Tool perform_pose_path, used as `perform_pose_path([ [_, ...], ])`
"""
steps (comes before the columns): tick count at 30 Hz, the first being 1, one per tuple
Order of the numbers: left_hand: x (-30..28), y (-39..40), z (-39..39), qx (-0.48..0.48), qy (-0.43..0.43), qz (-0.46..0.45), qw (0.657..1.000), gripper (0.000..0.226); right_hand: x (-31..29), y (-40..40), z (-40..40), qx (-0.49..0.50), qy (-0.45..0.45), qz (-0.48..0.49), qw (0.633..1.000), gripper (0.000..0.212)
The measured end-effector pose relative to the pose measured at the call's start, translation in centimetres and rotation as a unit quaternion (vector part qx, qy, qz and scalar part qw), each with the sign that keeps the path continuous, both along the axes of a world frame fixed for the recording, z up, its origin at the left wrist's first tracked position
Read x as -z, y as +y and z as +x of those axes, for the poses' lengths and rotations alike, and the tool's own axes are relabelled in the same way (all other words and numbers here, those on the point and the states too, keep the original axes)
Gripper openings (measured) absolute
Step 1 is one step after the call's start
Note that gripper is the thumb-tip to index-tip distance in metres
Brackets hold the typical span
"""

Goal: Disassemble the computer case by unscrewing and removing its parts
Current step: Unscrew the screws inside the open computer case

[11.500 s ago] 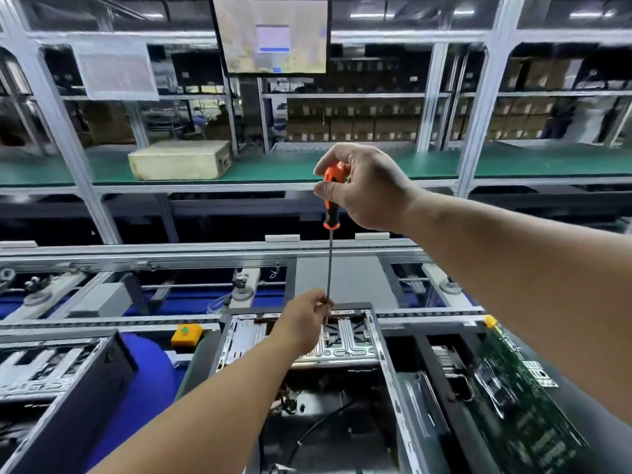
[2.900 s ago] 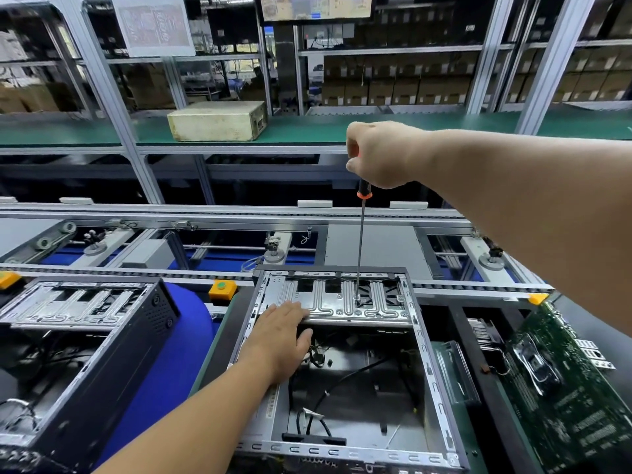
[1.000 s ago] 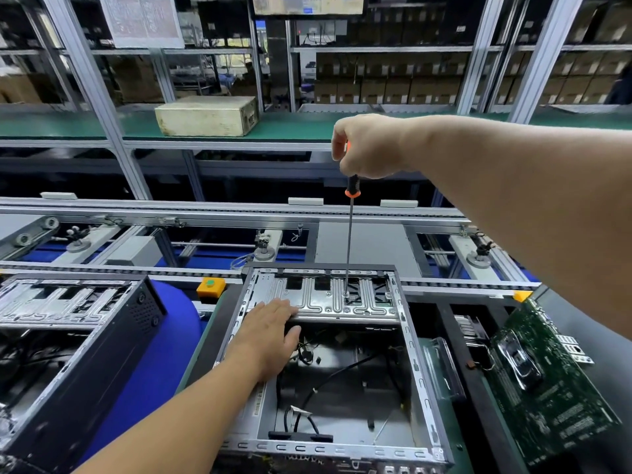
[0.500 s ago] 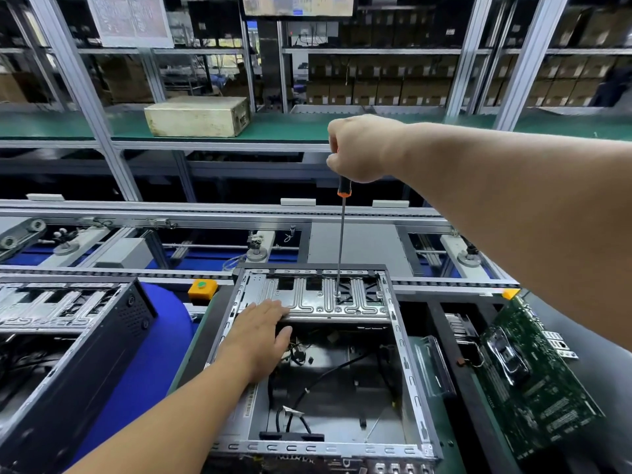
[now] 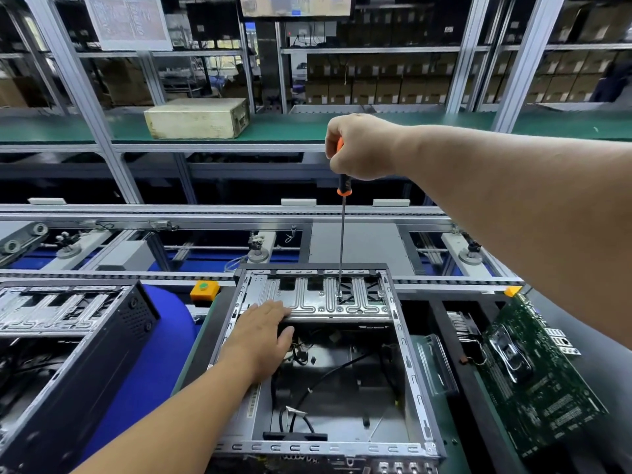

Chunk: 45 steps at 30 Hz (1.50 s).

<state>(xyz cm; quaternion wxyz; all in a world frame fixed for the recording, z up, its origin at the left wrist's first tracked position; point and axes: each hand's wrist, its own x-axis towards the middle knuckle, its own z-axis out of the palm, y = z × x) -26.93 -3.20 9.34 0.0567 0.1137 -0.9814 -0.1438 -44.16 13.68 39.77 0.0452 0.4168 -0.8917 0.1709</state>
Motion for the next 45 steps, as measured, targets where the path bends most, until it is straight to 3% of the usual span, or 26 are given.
perform_pose_path([
  [5,0.13,0.01,-0.03,-0.002,-0.001,0.002,1.0,0.05,0.36,0.02,-0.48,0.001,0.062,0.049,0.997,0.013],
  [9,0.13,0.0,0.01,-0.003,0.001,-0.001,1.0,0.051,0.53,0.01,-0.74,0.018,0.156,0.089,0.984,0.035],
  [11,0.11,0.01,0.0,-0.003,0.0,-0.002,1.0,0.051,0.49,-0.07,-0.69,0.026,0.174,0.095,0.98,0.036],
  [16,0.0,0.08,0.11,-0.002,0.004,-0.002,1.0,0.048,0.54,-0.1,-0.34,0.015,0.09,0.064,0.994,0.016],
  [21,0.09,-0.02,0.05,-0.002,0.005,0.0,1.0,0.046,0.44,-0.23,0.13,-0.01,-0.001,0.019,1.0,0.017],
  [25,0.24,-0.08,0.0,-0.001,0.001,0.003,1.0,0.047,0.3,-0.2,0.08,-0.018,0.04,0.052,0.998,0.013],
  [30,0.32,-0.13,0.03,-0.002,0.003,0.004,1.0,0.048,0.19,-0.15,-0.34,0.009,0.157,0.103,0.982,0.041],
  [34,0.38,-0.16,0.0,-0.002,0.004,0.003,1.0,0.048,0.33,-0.15,-0.64,0.016,0.174,0.107,0.979,0.04],
  [40,0.49,-0.21,-0.1,-0.001,-0.002,0.001,1.0,0.05,0.31,-0.17,-0.37,0.004,0.091,0.084,0.992,0.018],
  [45,0.46,-0.22,-0.01,0.001,-0.005,0.001,1.0,0.05,0.33,-0.34,0.12,-0.008,0.0,0.036,0.999,0.022],
])
